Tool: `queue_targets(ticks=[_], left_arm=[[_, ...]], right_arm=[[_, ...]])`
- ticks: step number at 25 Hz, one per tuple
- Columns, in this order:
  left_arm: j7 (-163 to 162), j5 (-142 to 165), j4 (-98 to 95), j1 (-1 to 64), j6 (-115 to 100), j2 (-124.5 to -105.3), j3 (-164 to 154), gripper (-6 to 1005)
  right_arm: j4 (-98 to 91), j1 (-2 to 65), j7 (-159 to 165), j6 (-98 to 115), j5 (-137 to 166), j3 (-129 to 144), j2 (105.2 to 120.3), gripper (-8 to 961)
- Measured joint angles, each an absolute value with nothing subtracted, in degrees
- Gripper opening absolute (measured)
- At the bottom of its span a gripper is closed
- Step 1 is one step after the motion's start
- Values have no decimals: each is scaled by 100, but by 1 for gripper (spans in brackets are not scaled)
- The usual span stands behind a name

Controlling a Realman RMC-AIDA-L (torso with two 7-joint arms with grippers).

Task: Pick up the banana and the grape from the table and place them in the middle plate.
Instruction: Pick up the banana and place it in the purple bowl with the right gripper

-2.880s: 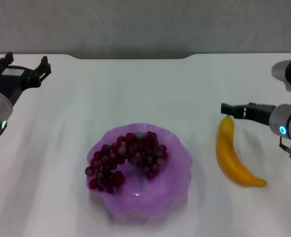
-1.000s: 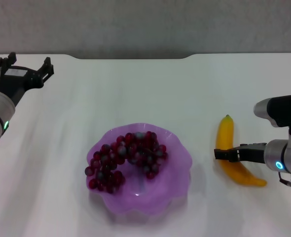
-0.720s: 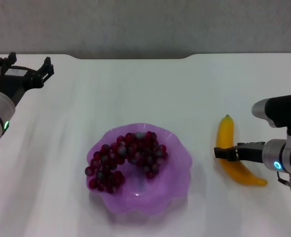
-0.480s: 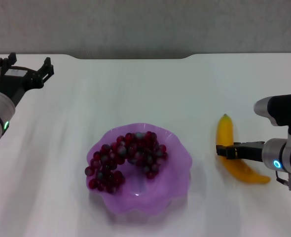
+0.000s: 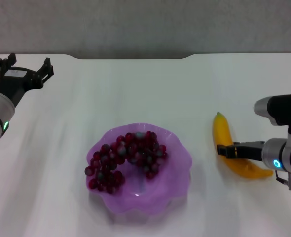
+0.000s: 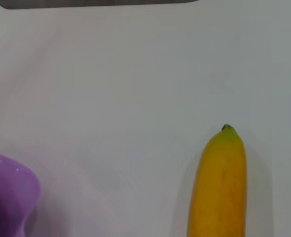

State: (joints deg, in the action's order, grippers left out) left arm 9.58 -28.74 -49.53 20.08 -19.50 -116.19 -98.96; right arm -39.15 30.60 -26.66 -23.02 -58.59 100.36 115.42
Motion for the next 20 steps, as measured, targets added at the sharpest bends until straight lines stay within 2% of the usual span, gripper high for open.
queue_targets(ticks=[13,20], left_arm=[[958,-2874,-4953,1977,-1942,-11619,-9888,891],[962,-2874,-4954,1968,-1942,-11619,-9894,891]], right_arm=[[-4283,2938,-2745,-2305,-5830,10107,11542,509],[-5346,2475,-2715,-2512,-5849,10063,11528,525]])
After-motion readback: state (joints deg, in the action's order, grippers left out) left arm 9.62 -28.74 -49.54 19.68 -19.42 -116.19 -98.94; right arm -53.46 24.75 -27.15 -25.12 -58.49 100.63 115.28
